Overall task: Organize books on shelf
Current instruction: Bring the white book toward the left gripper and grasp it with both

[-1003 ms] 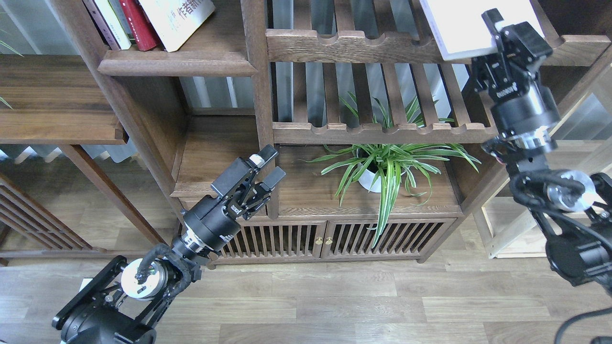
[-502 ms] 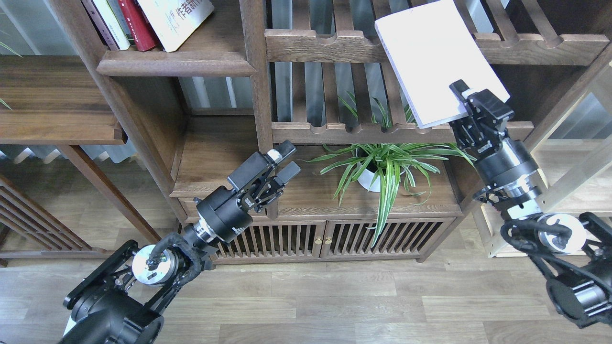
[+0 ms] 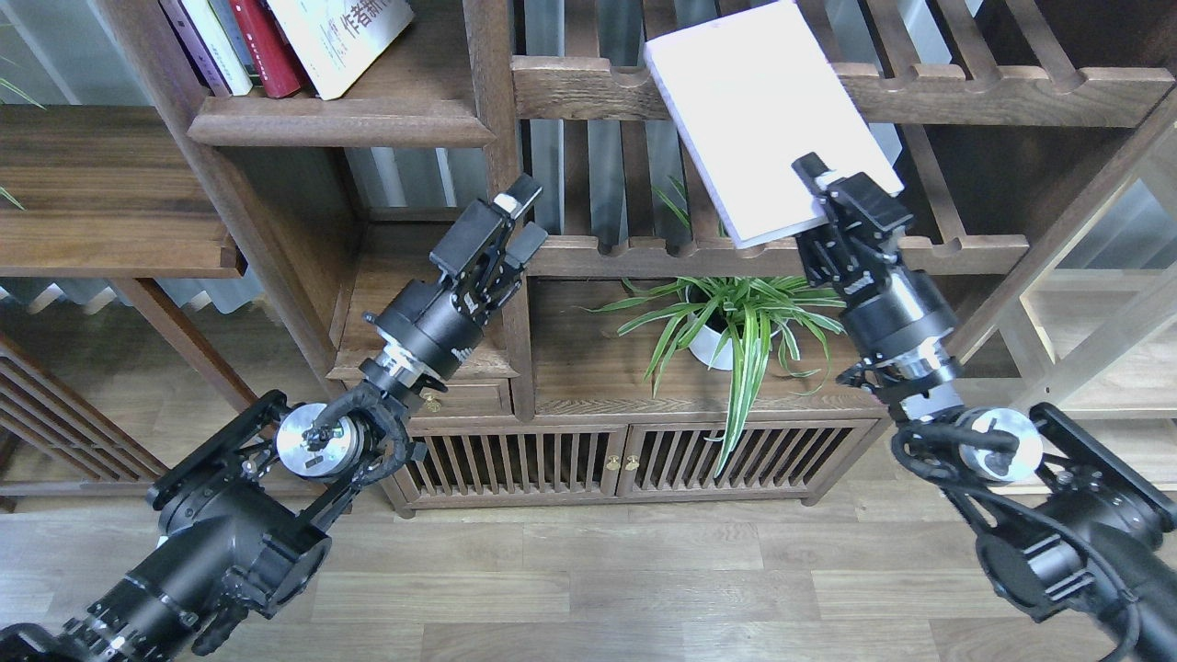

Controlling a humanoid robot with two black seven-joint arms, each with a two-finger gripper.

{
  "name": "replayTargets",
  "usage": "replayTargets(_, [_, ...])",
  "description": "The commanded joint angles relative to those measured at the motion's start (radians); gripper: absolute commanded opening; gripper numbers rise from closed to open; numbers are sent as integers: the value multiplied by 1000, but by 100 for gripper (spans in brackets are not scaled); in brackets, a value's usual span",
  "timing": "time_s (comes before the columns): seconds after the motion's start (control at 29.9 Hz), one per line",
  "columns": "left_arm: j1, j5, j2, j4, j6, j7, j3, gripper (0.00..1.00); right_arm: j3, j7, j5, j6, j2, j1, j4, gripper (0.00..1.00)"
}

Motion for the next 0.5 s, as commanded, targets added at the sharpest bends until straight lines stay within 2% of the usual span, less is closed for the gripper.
replayTargets(0.0, [-8,-6,0,-1,0,-3,28,98,-45,0,-24,0,19,22,2,2])
replayTargets(0.47, [-11,-9,0,-13,0,-3,55,98,-127,0,-77,0,38,16,2,2])
